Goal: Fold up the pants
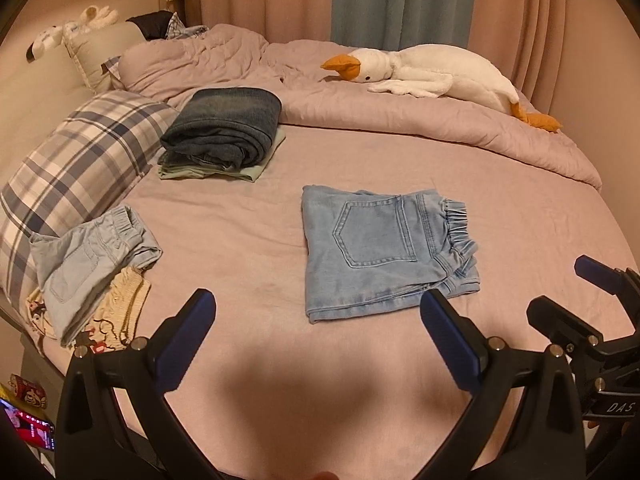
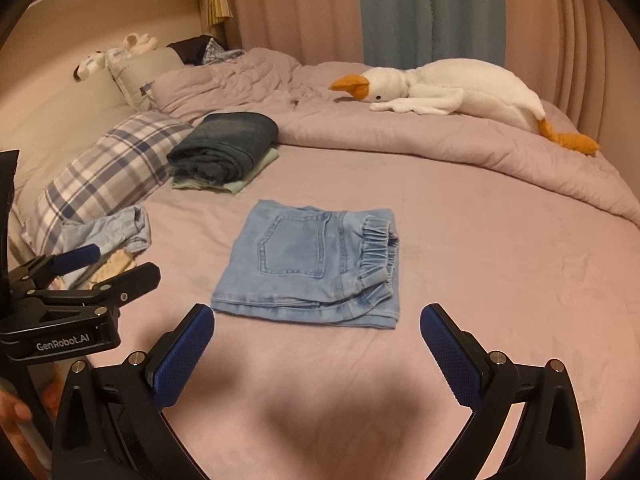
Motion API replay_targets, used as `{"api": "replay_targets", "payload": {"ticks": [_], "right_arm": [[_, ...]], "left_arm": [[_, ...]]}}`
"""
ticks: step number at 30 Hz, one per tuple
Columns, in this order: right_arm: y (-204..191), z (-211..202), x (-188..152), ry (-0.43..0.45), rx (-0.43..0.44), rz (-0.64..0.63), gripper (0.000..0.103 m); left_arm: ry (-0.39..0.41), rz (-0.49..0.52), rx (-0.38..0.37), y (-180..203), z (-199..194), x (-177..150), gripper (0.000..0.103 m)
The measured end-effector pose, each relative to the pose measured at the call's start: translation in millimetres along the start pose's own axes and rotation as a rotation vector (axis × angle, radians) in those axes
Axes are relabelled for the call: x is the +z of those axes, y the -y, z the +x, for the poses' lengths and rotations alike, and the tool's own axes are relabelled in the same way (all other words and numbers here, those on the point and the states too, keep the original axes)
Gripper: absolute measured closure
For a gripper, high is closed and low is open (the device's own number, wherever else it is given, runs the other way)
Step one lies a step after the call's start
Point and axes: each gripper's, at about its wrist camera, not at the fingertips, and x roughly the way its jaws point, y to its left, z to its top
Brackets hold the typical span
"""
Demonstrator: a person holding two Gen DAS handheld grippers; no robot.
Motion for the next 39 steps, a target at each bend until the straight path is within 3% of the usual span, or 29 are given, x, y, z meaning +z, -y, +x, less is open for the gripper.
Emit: {"api": "replay_targets", "payload": {"ticks": [11, 39], "right_arm": [[-3, -13, -3, 0.016, -0.010, 0.001, 0.001], [0, -16, 4, 0.013, -0.029, -0.006, 0.001]], "left_arm": [[0.044, 0.034, 0.014, 8, -17, -2, 0.001], [0.039, 0.042, 0.011, 13, -15, 5, 0.001]]}}
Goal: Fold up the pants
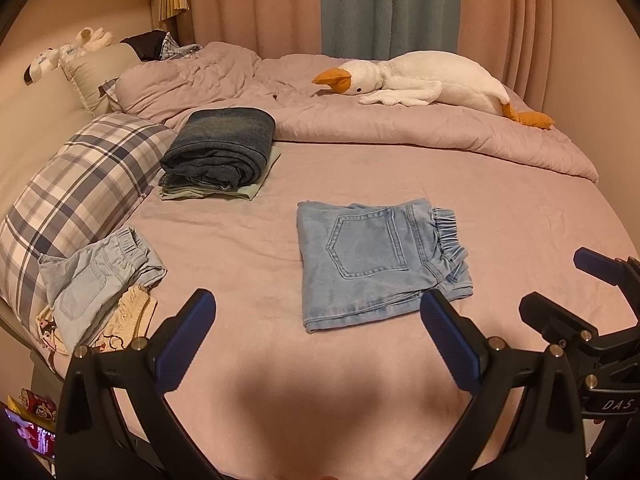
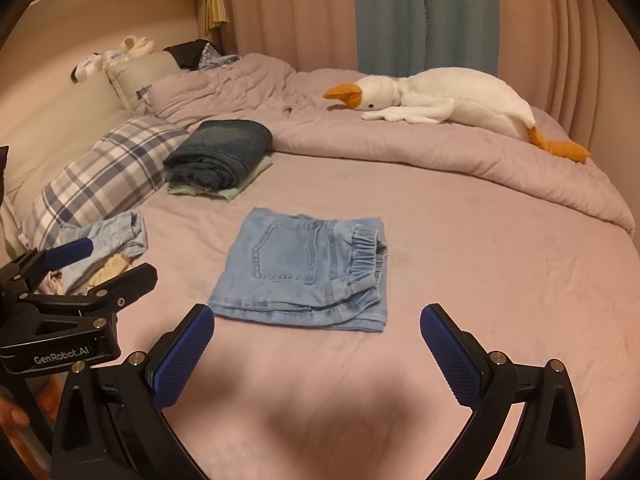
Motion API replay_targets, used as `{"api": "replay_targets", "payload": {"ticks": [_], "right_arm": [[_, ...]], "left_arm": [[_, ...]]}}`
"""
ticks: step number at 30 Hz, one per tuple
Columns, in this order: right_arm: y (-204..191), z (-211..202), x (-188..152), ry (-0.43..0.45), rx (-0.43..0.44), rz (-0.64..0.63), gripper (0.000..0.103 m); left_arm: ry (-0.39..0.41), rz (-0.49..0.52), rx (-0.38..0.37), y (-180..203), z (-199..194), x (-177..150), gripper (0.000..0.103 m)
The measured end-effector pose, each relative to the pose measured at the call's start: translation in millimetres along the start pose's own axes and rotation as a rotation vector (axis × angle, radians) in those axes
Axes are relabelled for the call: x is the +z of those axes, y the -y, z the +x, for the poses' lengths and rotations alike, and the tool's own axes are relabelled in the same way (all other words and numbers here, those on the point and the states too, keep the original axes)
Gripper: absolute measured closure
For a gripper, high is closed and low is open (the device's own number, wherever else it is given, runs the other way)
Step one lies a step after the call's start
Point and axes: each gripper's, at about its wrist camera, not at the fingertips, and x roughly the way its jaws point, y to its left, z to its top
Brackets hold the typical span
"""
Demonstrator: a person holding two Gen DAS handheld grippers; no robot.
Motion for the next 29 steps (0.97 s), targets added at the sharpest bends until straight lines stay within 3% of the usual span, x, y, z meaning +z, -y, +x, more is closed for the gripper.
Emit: {"api": "replay_targets", "payload": {"ticks": [29], "right_arm": [[-7.4, 6.6, -3.9, -0.017, -0.008, -0.013, 0.001]], "left_arm": [[0.007, -0.013, 0.011, -0.2, 3.6, -3.8, 0.001]]}}
